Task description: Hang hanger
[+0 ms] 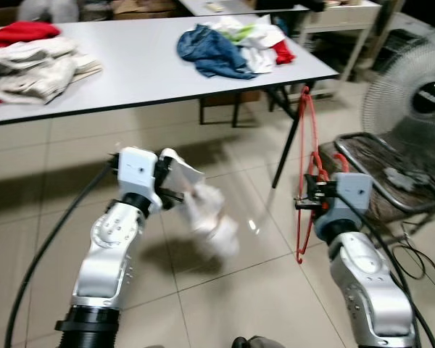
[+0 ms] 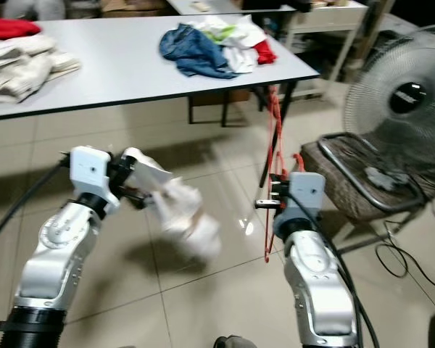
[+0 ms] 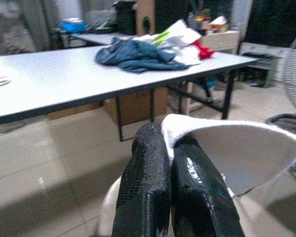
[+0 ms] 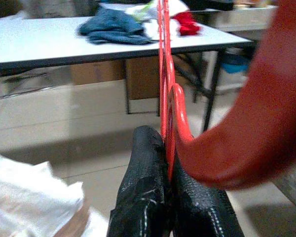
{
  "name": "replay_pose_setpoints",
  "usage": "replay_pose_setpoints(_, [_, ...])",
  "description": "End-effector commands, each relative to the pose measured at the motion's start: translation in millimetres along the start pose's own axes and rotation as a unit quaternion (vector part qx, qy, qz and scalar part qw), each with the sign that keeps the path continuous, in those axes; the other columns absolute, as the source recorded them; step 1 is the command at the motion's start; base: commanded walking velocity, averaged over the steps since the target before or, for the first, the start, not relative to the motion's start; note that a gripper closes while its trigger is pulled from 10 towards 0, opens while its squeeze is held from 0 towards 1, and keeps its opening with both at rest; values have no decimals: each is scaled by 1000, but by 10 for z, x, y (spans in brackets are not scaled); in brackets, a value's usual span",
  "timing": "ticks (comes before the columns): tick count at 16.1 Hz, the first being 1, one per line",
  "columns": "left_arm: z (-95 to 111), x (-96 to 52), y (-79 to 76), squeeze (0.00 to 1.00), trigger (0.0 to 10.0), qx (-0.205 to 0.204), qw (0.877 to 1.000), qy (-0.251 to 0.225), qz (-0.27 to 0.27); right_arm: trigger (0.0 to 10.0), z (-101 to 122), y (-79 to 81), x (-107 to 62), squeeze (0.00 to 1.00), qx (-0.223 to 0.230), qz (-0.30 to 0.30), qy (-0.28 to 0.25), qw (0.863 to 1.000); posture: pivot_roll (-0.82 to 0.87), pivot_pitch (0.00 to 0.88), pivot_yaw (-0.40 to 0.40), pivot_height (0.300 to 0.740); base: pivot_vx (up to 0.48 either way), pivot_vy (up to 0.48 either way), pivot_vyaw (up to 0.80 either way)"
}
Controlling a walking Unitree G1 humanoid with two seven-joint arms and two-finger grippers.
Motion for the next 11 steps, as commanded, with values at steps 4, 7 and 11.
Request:
replay_pose_setpoints(4, [116, 94, 88, 0, 10000, -11, 999, 5, 30, 10000, 82, 59, 11, 0, -47, 22, -8, 999, 16, 14, -23, 740, 0, 139, 106])
replay_pose_setpoints(7, [143, 135, 117, 0, 10000, -8, 999, 4, 32, 10000, 75, 62, 39, 0, -34, 20, -7, 999, 19, 18, -24, 740, 0, 309, 800])
replay_pose_setpoints(11, [129, 134, 148, 0, 10000, 1, 999, 15, 36, 10000, 84, 66, 57, 0, -23, 17, -12, 1000, 24, 20, -23, 740, 0, 364, 0])
Point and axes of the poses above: a point about 5 cm out from each wrist's last joint towards the gripper, its own x axis pointing out of the wrist towards the gripper, its own z axis along the axis of the wrist's last joint, y = z × x, the point moved 6 cm from there along x, pointing out of the wrist towards the gripper, and after that the axes turned 13 degrees about x, right-handed, at the moved point
